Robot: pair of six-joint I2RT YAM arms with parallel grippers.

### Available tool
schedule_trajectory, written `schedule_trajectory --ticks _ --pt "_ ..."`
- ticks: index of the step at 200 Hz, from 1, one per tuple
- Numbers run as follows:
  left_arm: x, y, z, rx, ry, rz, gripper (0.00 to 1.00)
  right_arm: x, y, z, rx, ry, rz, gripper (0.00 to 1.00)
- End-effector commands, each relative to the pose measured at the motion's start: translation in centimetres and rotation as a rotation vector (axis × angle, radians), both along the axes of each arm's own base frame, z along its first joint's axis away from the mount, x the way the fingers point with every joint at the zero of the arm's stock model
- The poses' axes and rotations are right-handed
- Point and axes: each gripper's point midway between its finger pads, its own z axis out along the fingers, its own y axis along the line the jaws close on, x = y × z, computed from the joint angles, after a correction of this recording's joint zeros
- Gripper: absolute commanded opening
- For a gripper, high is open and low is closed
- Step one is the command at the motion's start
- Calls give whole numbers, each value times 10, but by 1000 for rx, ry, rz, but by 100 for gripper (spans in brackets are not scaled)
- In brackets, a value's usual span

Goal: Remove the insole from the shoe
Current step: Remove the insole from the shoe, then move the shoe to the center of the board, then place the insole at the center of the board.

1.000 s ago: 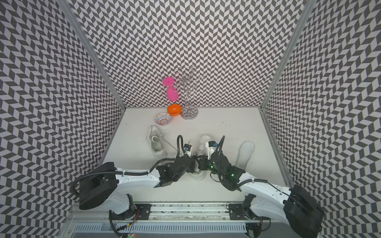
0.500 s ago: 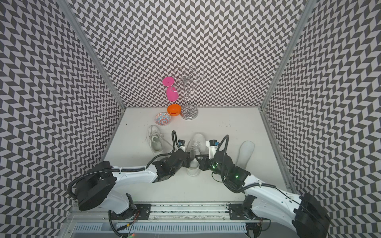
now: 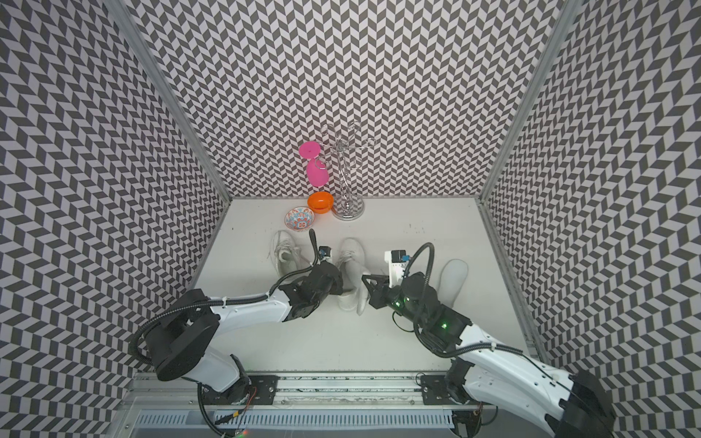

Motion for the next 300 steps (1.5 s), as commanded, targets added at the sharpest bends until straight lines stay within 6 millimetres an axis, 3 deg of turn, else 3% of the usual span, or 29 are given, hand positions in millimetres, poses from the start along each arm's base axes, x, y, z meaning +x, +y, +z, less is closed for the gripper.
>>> schedule_trajectory --ticks 1,63,111,134,186,231,274,300 --pt "12 24 -2 66 6 70 0 12 -20 27 13 -101 -111 0" --pt "51 34 13 78 -6 122 0 12 -37 21 -39 -110 -172 0" --pt "91 68 21 67 -6 207 0 26 -60 10 -137 -95 -265 0" --pt "99 80 18 45 20 221 0 36 -72 0 -177 -59 -302 0" --pt "95 77 18 21 42 195 5 49 -96 -14 -239 -11 -371 0" --pt "85 70 34 -41 28 168 36 60 -128 -25 -335 34 -489 0" --pt "64 50 58 -85 -10 120 51 74 -179 -43 -428 113 -647 0" --pt "41 48 73 -134 -40 102 63 78 -210 -55 -464 173 -736 0"
